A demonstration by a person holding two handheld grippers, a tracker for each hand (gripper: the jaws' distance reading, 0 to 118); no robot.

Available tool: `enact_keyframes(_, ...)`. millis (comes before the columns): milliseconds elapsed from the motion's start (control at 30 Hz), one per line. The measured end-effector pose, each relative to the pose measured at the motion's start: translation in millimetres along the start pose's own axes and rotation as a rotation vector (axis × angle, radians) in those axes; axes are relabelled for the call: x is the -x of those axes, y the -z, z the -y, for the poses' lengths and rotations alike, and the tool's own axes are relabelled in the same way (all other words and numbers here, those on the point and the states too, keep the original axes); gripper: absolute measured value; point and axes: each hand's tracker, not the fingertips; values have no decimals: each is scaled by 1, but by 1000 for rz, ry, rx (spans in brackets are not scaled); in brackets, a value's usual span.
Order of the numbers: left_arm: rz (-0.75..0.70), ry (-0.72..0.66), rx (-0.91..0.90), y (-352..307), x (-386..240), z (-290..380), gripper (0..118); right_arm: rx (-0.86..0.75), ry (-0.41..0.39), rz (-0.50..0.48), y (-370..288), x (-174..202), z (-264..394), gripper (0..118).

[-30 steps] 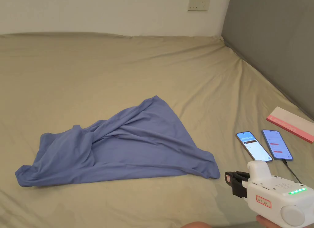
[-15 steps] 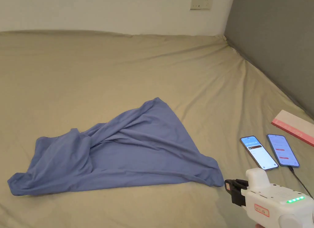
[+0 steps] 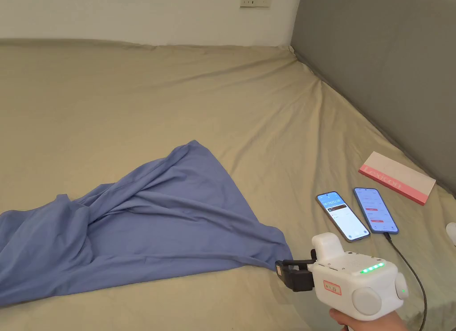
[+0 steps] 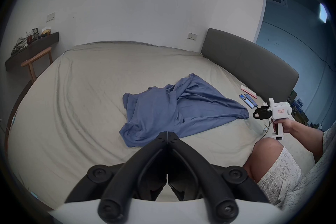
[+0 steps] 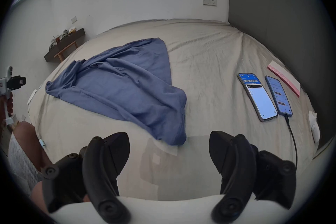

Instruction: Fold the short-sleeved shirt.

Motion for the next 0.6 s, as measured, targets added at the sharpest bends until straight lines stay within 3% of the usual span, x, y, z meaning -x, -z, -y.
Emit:
enact_keyframes(300, 7, 19, 16, 19, -7, -12, 0, 49, 13, 0, 47, -2, -10, 91)
enact_keyframes(333, 4, 24, 19, 21, -7, -13, 0, 51, 11, -5, 49, -1, -9, 80)
enact_keyframes(433, 5, 25, 24, 27, -6, -15, 0, 58, -5, 0, 56, 3, -6, 25)
enact_keyframes(500, 8, 28, 27, 33, -6, -18, 0, 72, 15, -18, 60, 0, -4, 17)
enact_keyframes(533, 9, 32, 28, 36, -6, -20, 0, 70, 24, -25, 60, 0, -4, 8)
enact_keyframes(600, 7, 44, 35, 44, -5, -24, 0, 46, 42, -45, 57, 0, -5, 4)
